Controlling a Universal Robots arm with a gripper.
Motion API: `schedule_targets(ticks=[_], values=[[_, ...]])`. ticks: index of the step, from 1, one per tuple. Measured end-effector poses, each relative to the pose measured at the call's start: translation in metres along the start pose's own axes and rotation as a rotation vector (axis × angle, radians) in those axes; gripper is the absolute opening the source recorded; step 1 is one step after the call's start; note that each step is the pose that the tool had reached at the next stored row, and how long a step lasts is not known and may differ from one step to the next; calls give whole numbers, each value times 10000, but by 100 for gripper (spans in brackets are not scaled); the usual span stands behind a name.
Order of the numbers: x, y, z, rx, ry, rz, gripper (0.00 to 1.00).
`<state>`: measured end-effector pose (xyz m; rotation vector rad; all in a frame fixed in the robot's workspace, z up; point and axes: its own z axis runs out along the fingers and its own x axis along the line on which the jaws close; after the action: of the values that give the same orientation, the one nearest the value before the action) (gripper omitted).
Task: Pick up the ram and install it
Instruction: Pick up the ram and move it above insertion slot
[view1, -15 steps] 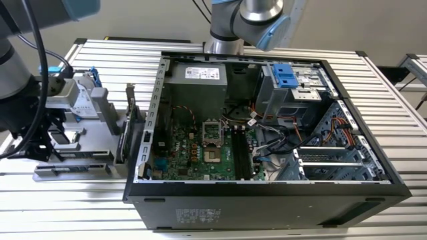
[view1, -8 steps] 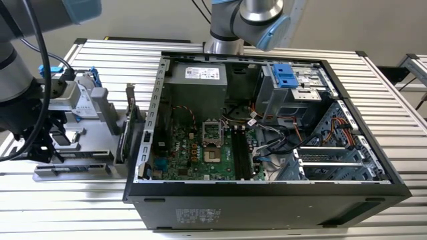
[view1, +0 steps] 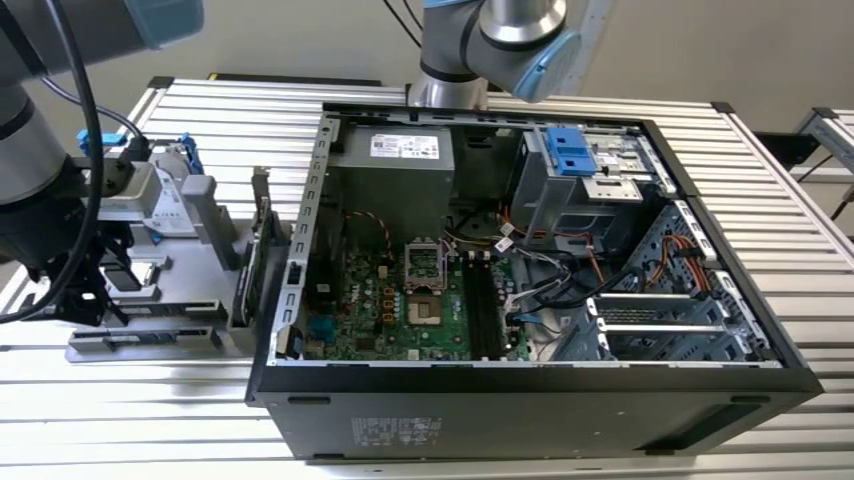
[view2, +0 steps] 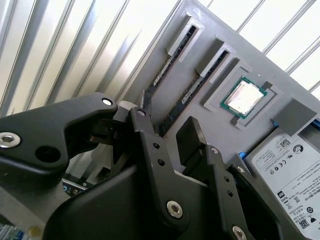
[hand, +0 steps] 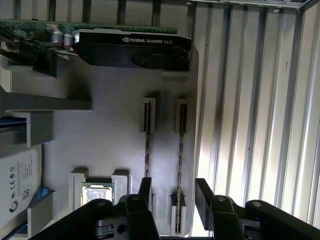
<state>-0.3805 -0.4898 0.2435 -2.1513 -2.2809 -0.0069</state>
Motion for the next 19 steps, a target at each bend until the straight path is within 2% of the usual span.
schedule_targets(ticks=[5, 19], values=[[-2, 0, 20, 0, 0, -1, 100], [-23, -1, 152, -1, 0, -1, 100]])
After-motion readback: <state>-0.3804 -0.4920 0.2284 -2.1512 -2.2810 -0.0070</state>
